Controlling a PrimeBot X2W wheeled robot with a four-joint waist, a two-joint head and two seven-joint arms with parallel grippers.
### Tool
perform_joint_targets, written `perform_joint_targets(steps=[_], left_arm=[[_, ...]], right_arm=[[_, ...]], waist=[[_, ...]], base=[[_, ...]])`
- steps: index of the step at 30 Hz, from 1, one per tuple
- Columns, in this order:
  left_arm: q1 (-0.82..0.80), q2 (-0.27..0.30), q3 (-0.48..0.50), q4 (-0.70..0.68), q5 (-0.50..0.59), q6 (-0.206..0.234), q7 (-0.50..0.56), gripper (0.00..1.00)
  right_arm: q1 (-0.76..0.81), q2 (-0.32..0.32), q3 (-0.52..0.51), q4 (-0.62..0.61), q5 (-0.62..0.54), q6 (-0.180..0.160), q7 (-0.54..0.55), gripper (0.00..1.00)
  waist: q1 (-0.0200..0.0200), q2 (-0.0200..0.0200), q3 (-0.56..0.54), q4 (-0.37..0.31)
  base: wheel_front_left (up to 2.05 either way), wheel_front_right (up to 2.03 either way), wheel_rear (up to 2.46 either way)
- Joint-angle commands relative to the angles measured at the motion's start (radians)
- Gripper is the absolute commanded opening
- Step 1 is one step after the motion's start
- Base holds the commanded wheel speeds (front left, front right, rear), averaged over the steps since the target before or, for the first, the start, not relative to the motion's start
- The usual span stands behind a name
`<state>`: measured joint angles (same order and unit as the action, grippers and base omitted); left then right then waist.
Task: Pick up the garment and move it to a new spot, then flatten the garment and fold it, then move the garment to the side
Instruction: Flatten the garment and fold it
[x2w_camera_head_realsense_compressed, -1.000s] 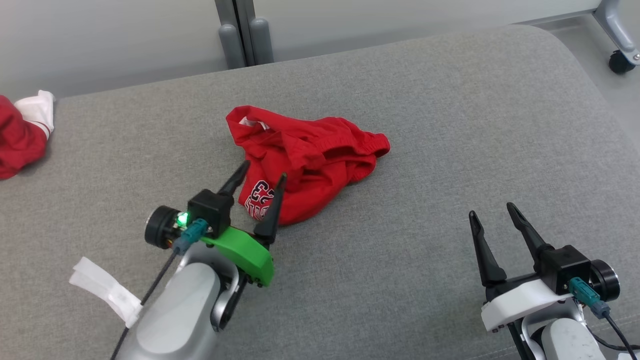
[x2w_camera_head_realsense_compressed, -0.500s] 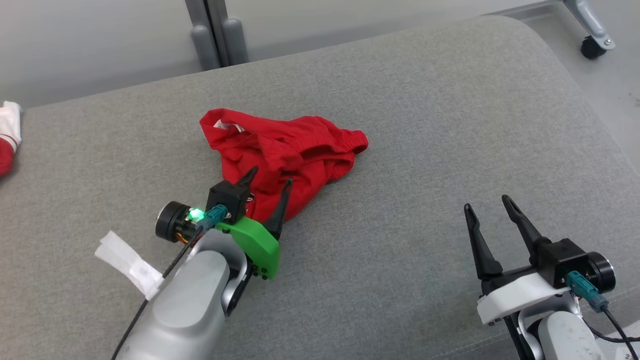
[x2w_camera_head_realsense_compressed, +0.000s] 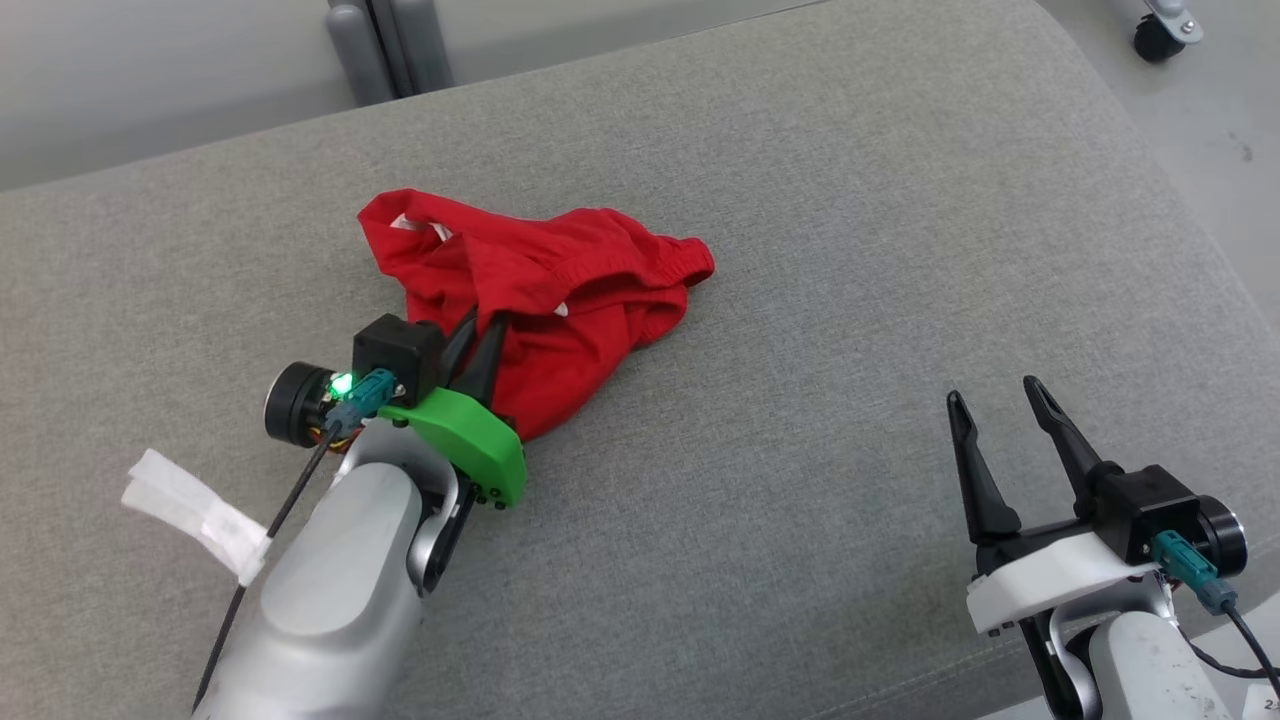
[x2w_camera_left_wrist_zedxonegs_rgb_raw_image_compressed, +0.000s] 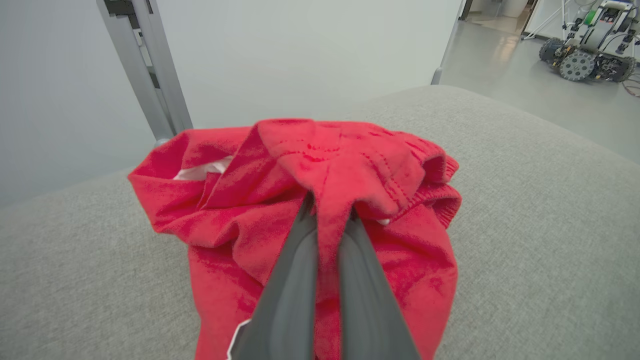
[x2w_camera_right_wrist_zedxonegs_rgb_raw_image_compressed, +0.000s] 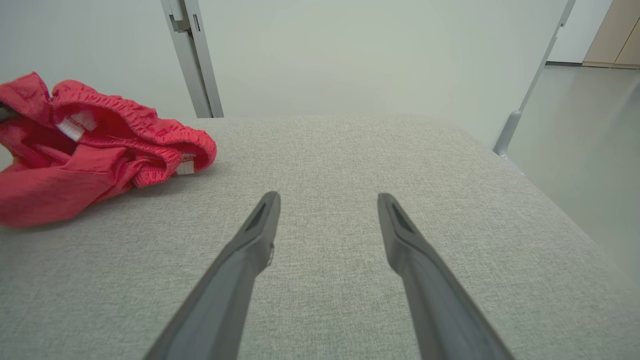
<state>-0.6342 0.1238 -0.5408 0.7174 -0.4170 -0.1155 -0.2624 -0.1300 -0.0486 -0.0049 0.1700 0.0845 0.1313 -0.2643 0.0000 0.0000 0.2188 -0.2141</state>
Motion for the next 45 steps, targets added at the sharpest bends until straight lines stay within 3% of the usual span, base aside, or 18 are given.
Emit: perform_joint_targets(steps=[1, 9, 21, 22, 23, 25, 26, 34, 45], left_arm=[[0.031, 0.013, 0.022, -0.046, 0.015, -0.002, -0.003, 0.00], [0.184, 0.022, 0.195, -0.316, 0.029, 0.011, -0.003, 0.00], [0.321, -0.022, 0.463, -0.218, -0.074, 0.006, -0.002, 0.00], [0.328, -0.028, 0.479, -0.208, -0.079, 0.004, -0.002, 0.04], [0.340, -0.035, 0.500, -0.201, -0.085, 0.004, -0.002, 0.22], [0.361, -0.046, 0.537, -0.186, -0.096, 0.006, -0.002, 0.48], [0.370, -0.051, 0.549, -0.181, -0.095, 0.005, -0.002, 1.00], [0.457, -0.067, 0.596, -0.176, -0.066, -0.004, -0.002, 1.00], [0.522, -0.071, 0.565, -0.409, 0.080, -0.016, -0.002, 1.00]], right_arm=[[0.002, -0.003, -0.002, 0.000, 0.005, -0.001, 0.000, 1.00], [0.012, -0.004, 0.000, 0.008, -0.002, -0.001, 0.000, 1.00], [0.010, -0.004, 0.006, 0.007, -0.009, -0.001, 0.000, 1.00], [0.009, -0.004, 0.006, 0.006, -0.009, -0.001, 0.000, 1.00], [0.009, -0.003, 0.005, 0.007, -0.011, -0.001, 0.000, 1.00], [0.009, -0.004, 0.005, 0.008, -0.011, -0.001, 0.000, 1.00], [0.008, -0.003, 0.004, 0.008, -0.011, -0.001, 0.000, 1.00], [0.016, -0.003, -0.002, 0.008, -0.012, -0.001, 0.000, 1.00], [-0.011, -0.003, 0.027, 0.012, -0.031, -0.001, 0.000, 1.00]], waist=[[0.0000, 0.0000, -0.008, 0.016], [0.0000, 0.0000, -0.041, 0.056], [0.0000, 0.0000, -0.047, 0.062], [0.0000, 0.0000, -0.046, 0.061], [0.0000, 0.0000, -0.046, 0.060], [0.0000, 0.0000, -0.046, 0.058], [0.0000, 0.0000, -0.046, 0.057], [0.0000, 0.0000, -0.055, 0.060], [0.0000, 0.0000, -0.097, 0.107]], base=[[0.00, 0.00, 0.00], [0.00, 0.00, 0.00], [0.00, 0.00, 0.00], [0.00, 0.00, 0.00], [0.00, 0.00, 0.00], [0.00, 0.00, 0.00], [0.00, 0.00, 0.00], [0.00, 0.00, 0.00], [0.00, 0.00, 0.00]])
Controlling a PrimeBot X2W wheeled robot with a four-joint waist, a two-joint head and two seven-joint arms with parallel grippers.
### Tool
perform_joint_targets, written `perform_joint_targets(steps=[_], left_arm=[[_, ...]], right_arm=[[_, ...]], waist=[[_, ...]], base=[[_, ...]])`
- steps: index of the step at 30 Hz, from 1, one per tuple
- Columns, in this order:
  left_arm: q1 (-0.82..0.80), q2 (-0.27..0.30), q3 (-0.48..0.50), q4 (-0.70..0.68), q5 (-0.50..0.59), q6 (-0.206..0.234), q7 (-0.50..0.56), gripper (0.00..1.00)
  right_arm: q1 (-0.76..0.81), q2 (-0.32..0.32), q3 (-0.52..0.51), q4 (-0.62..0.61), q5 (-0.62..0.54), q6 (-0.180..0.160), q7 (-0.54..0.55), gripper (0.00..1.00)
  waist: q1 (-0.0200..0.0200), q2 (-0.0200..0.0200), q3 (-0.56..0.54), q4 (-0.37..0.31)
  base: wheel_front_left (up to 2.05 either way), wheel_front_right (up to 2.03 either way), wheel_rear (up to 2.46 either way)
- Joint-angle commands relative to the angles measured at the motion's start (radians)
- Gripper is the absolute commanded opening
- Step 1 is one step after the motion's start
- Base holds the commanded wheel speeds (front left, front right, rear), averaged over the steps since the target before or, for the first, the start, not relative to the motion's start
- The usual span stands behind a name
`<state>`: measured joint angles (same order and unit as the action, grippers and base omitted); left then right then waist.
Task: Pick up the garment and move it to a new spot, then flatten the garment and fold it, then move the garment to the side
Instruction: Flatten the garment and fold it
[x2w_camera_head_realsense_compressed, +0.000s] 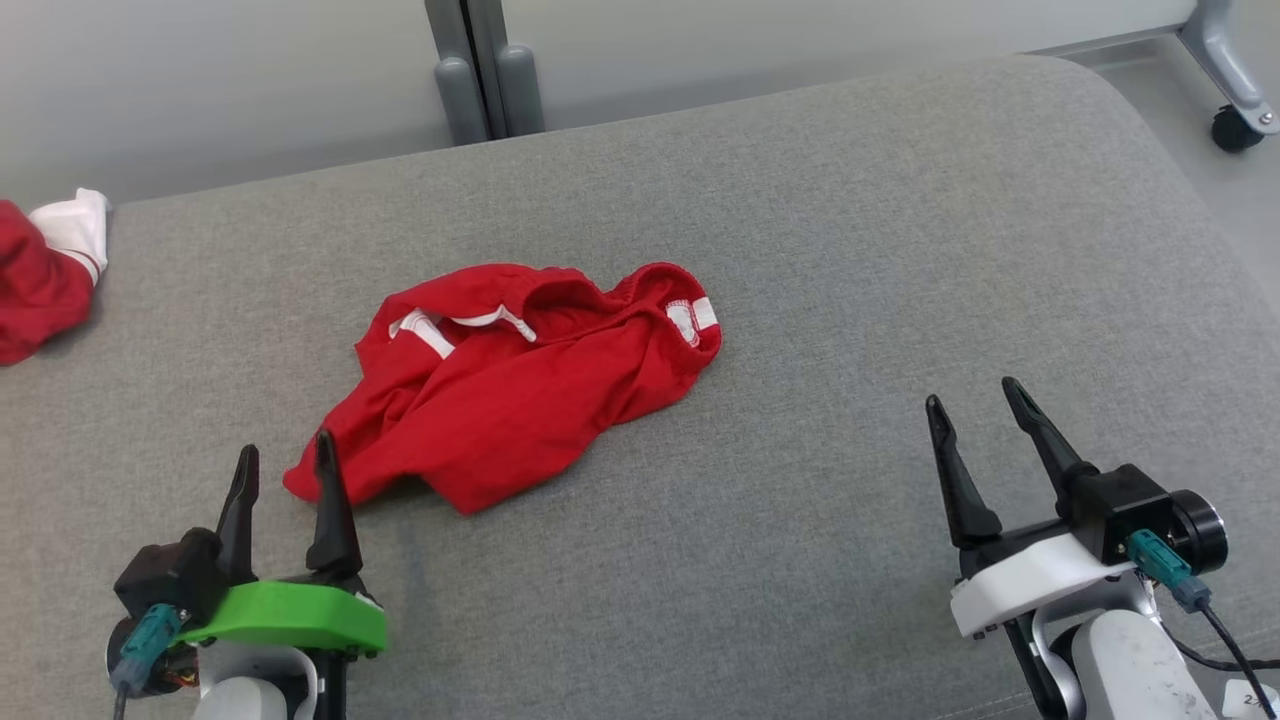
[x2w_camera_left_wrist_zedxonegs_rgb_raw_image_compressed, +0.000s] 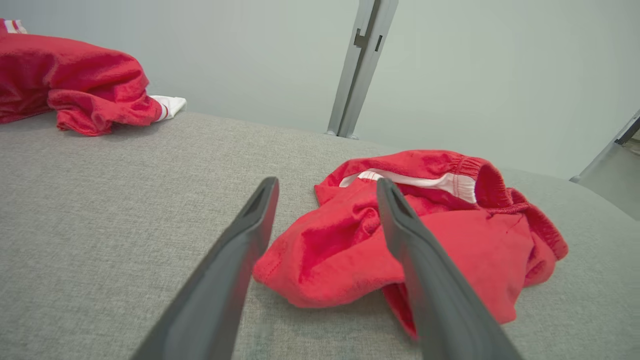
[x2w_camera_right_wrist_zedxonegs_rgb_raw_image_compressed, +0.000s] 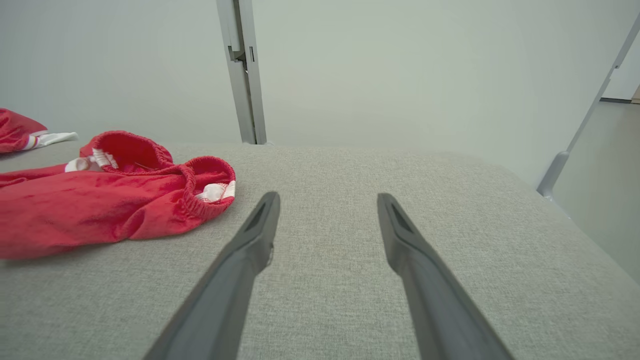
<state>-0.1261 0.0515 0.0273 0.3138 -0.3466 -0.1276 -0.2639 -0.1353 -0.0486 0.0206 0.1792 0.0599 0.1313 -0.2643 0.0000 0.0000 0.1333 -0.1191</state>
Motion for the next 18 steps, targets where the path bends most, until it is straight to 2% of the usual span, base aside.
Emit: perform_joint_targets(steps=[1, 6, 10, 15, 18], left_arm=[[0.019, 0.000, -0.020, -0.019, 0.012, -0.004, -0.001, 1.00], [0.035, 0.001, -0.089, -0.062, 0.000, -0.004, -0.001, 1.00], [0.044, 0.001, -0.136, -0.068, -0.020, -0.004, -0.001, 1.00], [0.044, 0.001, -0.180, -0.062, -0.049, -0.004, -0.001, 1.00], [0.049, 0.001, -0.201, -0.061, -0.066, -0.004, -0.001, 1.00]], right_arm=[[-0.012, -0.003, 0.010, 0.008, -0.011, -0.001, 0.000, 1.00], [-0.070, -0.003, 0.067, 0.044, -0.010, -0.001, 0.000, 1.00], [-0.156, -0.003, 0.136, 0.111, -0.014, -0.001, 0.000, 1.00], [-0.311, -0.003, 0.235, 0.285, -0.018, -0.001, 0.015, 1.00], [-0.386, -0.004, 0.286, 0.378, 0.020, -0.001, 0.059, 1.00]], waist=[[0.0000, 0.0000, -0.016, 0.018], [0.0000, 0.0000, -0.026, 0.060], [0.0000, 0.0000, -0.016, 0.119], [0.0000, 0.0000, 0.006, 0.210], [0.0000, 0.0000, 0.017, 0.260]], base=[[0.00, 0.00, 0.00], [0.00, 0.00, 0.00], [0.00, 0.00, 0.00], [0.00, 0.00, 0.00], [0.00, 0.00, 0.00]])
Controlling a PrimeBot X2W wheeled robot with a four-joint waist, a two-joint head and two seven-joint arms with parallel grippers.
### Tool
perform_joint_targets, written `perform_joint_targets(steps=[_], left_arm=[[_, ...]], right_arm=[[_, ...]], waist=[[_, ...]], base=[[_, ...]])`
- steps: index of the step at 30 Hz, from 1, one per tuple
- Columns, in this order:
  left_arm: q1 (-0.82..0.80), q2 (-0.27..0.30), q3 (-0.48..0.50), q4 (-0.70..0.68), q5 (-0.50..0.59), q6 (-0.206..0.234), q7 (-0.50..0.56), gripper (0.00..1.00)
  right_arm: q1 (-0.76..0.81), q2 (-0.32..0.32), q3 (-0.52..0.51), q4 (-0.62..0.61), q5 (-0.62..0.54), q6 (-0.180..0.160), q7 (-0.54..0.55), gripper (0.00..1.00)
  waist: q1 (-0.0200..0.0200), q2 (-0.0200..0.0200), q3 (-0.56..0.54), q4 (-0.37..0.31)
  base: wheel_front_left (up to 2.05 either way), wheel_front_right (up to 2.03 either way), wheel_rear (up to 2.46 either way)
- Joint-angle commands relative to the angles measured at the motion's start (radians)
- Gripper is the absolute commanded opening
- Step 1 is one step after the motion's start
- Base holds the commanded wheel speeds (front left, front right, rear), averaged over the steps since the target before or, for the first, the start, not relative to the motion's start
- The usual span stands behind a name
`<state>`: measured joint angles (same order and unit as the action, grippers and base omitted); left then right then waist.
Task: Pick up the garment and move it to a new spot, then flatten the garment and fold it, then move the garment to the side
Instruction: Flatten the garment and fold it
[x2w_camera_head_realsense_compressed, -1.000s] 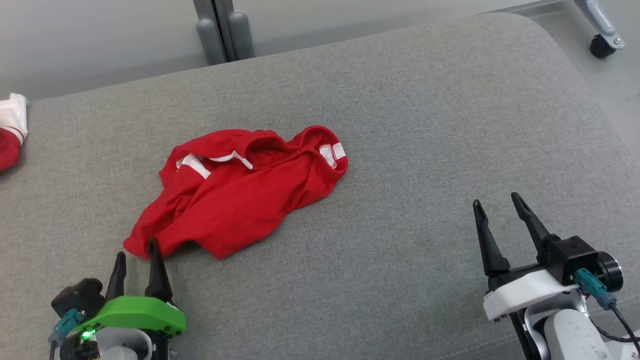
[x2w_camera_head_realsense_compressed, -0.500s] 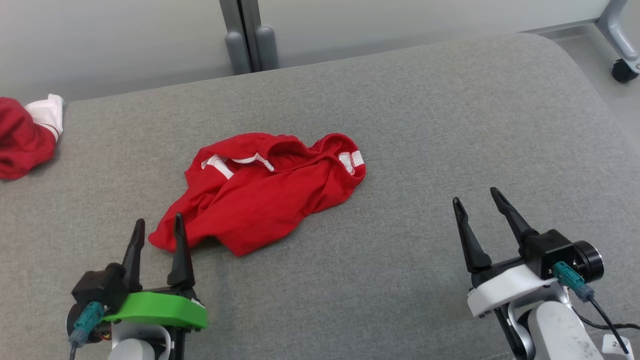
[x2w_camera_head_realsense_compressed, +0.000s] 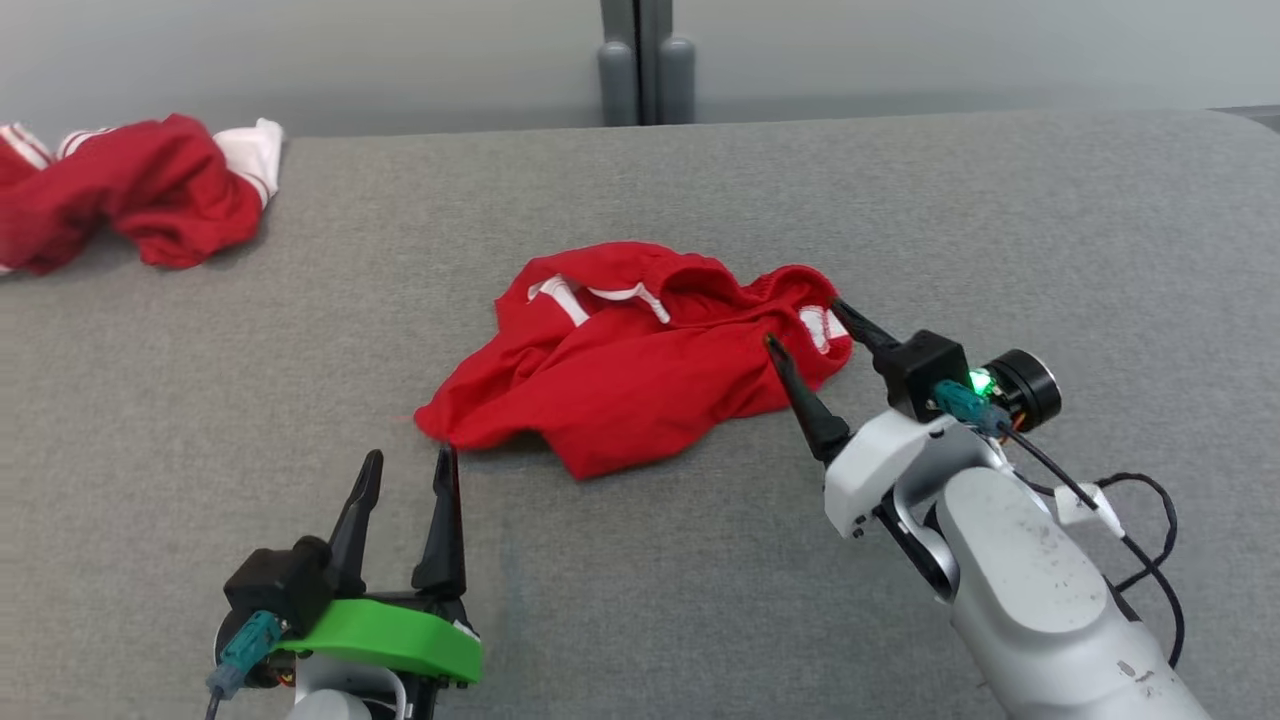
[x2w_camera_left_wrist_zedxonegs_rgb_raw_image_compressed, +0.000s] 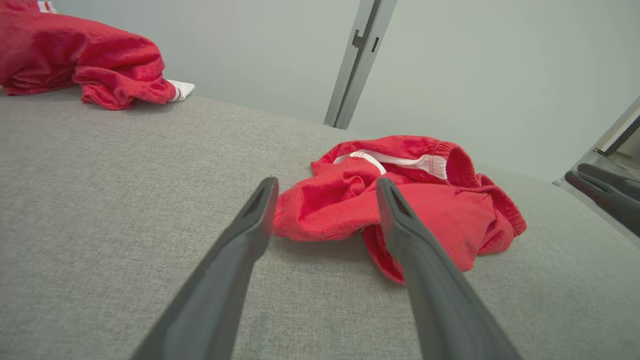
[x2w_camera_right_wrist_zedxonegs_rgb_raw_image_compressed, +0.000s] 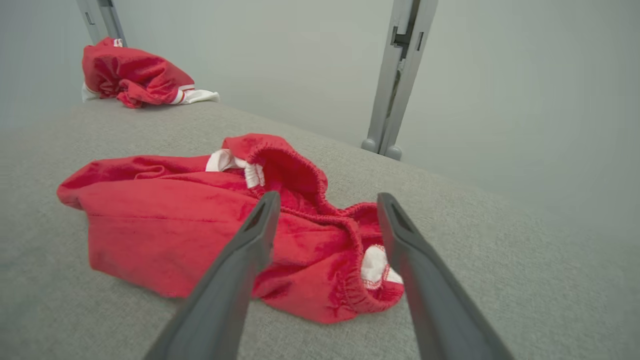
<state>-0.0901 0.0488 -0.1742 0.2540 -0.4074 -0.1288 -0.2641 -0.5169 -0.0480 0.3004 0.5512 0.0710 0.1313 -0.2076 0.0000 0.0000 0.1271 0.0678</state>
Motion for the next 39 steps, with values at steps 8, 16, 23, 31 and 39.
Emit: perform_joint_targets(steps=[8, 16, 23, 31, 39], left_arm=[[-0.005, 0.003, -0.059, -0.018, -0.057, 0.013, -0.001, 1.00], [-0.036, 0.003, -0.111, -0.047, -0.085, 0.032, 0.000, 1.00], [-0.049, 0.003, -0.119, -0.060, -0.099, 0.039, -0.001, 1.00], [-0.035, 0.003, -0.079, -0.051, -0.071, 0.038, 0.000, 1.00], [-0.010, 0.003, -0.029, -0.056, -0.033, 0.034, 0.000, 1.00]], right_arm=[[-0.166, -0.005, 0.117, 0.179, 0.098, -0.001, 0.070, 1.00], [-0.289, -0.006, 0.103, 0.347, 0.087, -0.001, 0.078, 1.00], [-0.370, -0.005, 0.065, 0.449, 0.072, -0.001, 0.066, 0.00], [-0.339, -0.004, 0.168, 0.356, 0.227, -0.001, 0.011, 0.00], [-0.249, -0.004, 0.308, 0.107, 0.403, -0.001, 0.052, 0.00]], waist=[[0.0000, 0.0000, 0.067, 0.184], [0.0000, 0.0000, 0.121, 0.251], [0.0000, 0.0000, 0.152, 0.265], [0.0000, 0.0000, 0.117, 0.194], [0.0000, 0.0000, 0.059, 0.071]], base=[[0.00, 0.00, 0.00], [0.00, 0.00, 0.00], [0.00, 0.00, 0.00], [0.00, 0.00, 0.00], [0.00, 0.00, 0.00]])
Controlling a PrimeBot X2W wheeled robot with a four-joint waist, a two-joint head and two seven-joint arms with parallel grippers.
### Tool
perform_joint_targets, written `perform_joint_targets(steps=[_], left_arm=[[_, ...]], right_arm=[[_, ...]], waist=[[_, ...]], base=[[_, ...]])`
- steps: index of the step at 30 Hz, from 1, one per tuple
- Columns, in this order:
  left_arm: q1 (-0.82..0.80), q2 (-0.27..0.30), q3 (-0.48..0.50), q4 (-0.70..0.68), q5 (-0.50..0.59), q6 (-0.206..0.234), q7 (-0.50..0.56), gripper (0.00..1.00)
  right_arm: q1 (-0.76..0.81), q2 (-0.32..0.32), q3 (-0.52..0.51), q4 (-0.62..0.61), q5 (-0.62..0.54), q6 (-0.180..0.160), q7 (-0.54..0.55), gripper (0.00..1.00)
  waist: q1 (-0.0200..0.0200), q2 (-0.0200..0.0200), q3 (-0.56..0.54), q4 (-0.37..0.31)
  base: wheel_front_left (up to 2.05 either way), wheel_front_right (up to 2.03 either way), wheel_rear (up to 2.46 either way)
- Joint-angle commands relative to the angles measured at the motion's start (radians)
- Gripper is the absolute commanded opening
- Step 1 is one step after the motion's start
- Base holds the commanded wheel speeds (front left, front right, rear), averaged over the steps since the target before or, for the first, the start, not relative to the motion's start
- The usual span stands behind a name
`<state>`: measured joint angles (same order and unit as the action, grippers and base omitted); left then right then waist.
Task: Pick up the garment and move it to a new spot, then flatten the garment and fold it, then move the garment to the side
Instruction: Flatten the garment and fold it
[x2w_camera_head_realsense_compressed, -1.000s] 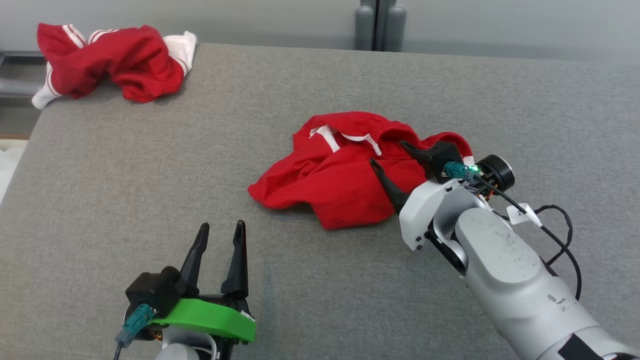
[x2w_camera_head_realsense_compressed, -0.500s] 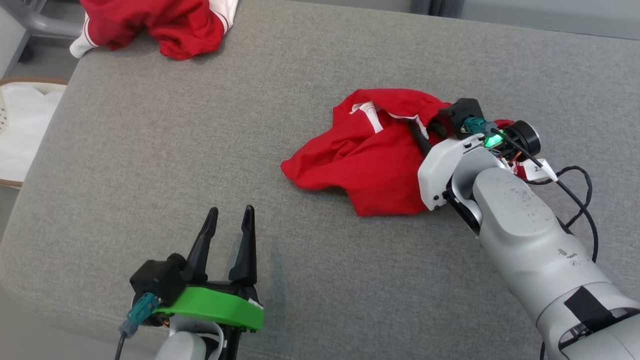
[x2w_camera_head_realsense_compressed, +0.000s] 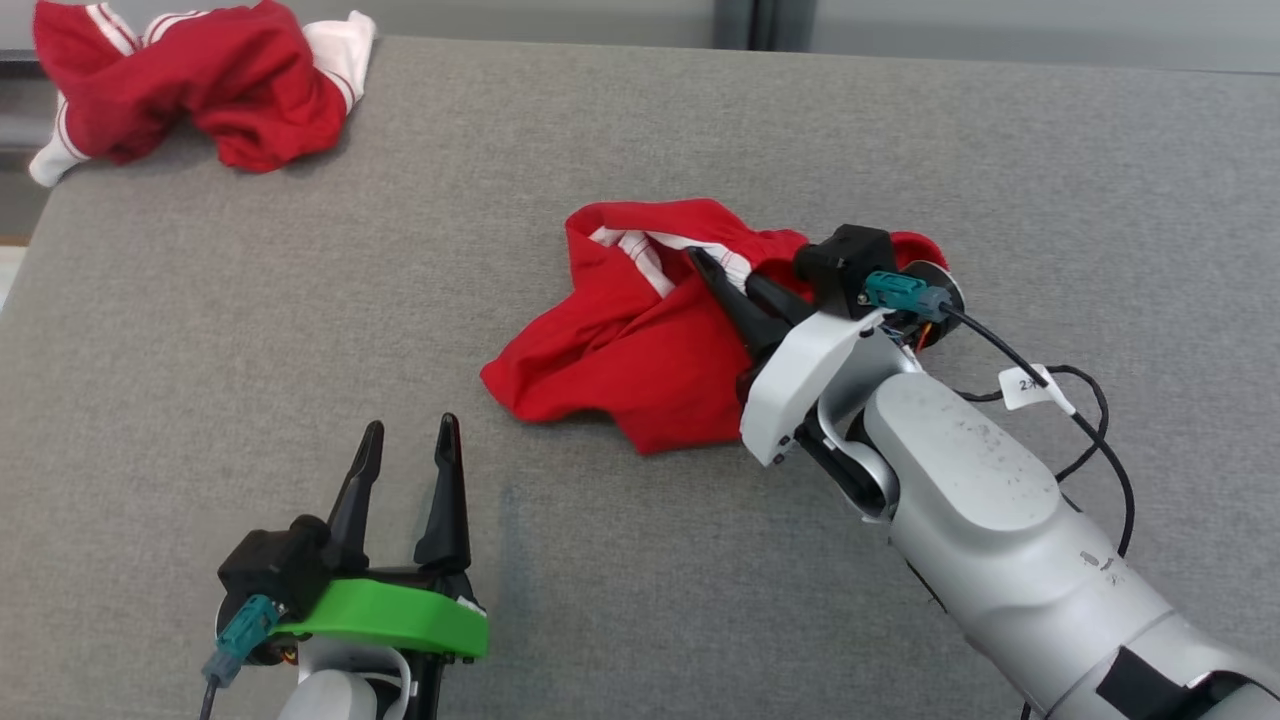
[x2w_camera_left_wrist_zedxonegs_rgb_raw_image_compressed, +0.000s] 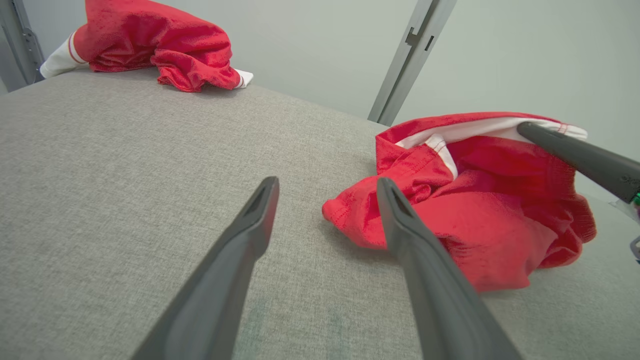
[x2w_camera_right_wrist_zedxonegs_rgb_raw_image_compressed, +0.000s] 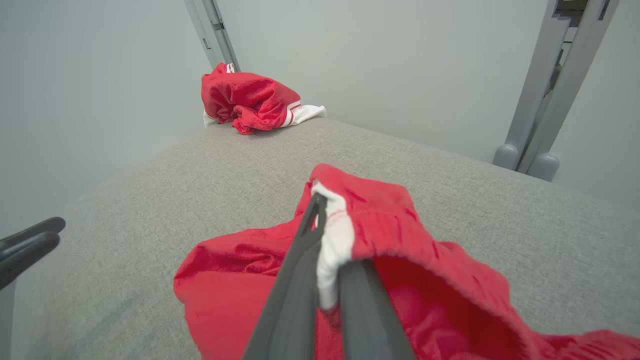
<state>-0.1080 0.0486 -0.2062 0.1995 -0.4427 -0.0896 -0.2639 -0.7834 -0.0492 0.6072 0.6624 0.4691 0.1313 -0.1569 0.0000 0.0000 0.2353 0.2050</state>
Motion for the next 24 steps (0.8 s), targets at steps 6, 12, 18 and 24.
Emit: perform_joint_targets(steps=[6, 12, 18, 24], left_arm=[[0.029, 0.003, 0.038, 0.002, 0.028, -0.009, -0.001, 1.00], [0.037, 0.003, 0.062, 0.013, 0.046, -0.015, -0.001, 1.00], [-0.004, 0.003, 0.076, 0.033, 0.061, -0.025, -0.001, 1.00], [-0.048, 0.004, 0.079, 0.040, 0.068, -0.032, -0.001, 1.00]], right_arm=[[0.090, -0.002, 0.030, -0.209, 0.019, -0.001, 0.083, 0.00], [0.189, -0.003, 0.002, -0.442, 0.033, -0.001, 0.204, 0.00], [0.293, -0.003, -0.077, -0.613, 0.045, -0.001, 0.384, 0.00], [0.365, -0.002, -0.210, -0.599, 0.014, -0.001, 0.470, 0.00]], waist=[[0.0000, 0.0000, -0.096, -0.136], [0.0000, 0.0000, -0.141, -0.183], [0.0000, 0.0000, -0.156, -0.208], [0.0000, 0.0000, -0.125, -0.208]], base=[[0.00, 0.00, 0.00], [0.00, 0.00, 0.00], [0.00, 0.00, 0.00], [0.00, 0.00, 0.00]])
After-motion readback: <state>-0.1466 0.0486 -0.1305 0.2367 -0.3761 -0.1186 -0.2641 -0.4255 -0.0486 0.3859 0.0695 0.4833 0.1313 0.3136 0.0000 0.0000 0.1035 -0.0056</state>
